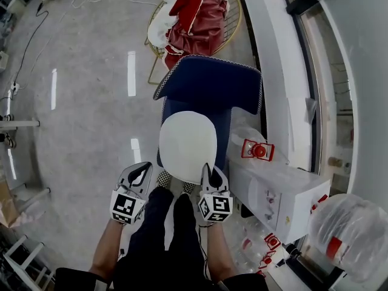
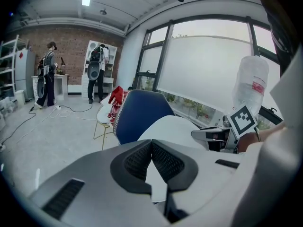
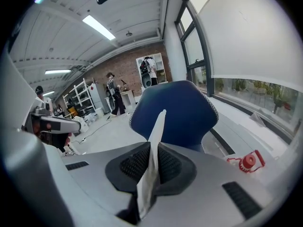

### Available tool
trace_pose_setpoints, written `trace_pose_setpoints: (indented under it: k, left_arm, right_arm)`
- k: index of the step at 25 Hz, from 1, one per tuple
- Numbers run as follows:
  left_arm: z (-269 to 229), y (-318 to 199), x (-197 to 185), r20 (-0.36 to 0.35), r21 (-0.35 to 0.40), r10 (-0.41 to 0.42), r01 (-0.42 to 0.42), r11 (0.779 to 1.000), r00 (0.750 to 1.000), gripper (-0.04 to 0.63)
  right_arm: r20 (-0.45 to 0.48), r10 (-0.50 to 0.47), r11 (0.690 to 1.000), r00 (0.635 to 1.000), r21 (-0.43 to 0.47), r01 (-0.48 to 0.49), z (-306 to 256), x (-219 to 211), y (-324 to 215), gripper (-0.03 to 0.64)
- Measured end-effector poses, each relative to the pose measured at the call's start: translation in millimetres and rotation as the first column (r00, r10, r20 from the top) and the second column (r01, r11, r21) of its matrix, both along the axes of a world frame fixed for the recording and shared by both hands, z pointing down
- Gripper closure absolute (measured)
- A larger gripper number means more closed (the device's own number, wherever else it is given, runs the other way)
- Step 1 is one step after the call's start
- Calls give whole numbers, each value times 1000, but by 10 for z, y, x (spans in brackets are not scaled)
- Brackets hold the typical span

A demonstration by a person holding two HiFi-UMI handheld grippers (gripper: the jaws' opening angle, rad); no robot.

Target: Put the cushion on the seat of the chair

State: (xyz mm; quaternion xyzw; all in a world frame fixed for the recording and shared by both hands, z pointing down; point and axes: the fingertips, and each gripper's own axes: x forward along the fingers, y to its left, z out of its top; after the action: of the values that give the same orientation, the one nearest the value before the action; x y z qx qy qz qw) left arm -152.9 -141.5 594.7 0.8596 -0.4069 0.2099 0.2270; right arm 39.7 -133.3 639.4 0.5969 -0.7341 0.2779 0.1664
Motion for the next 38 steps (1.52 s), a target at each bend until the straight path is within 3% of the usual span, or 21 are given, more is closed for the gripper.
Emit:
trace_pose_setpoints:
  k: [17,31,38]
  left_arm:
    - [265,131,675,33,-12,22,-22,1000,999,577]
    - [580,274,890,65,-59,39,-35,998,997,577]
    - [758,282,976,74,-41,42,-39,998,996,577]
  right_arm:
    - [44,47,998,998,-45,-45,570,749,181,568]
    - [47,87,993,995,-81,-83,1028,1133,310,566]
    - [46,112,990,993,-91,-107,1263,1291,398,566]
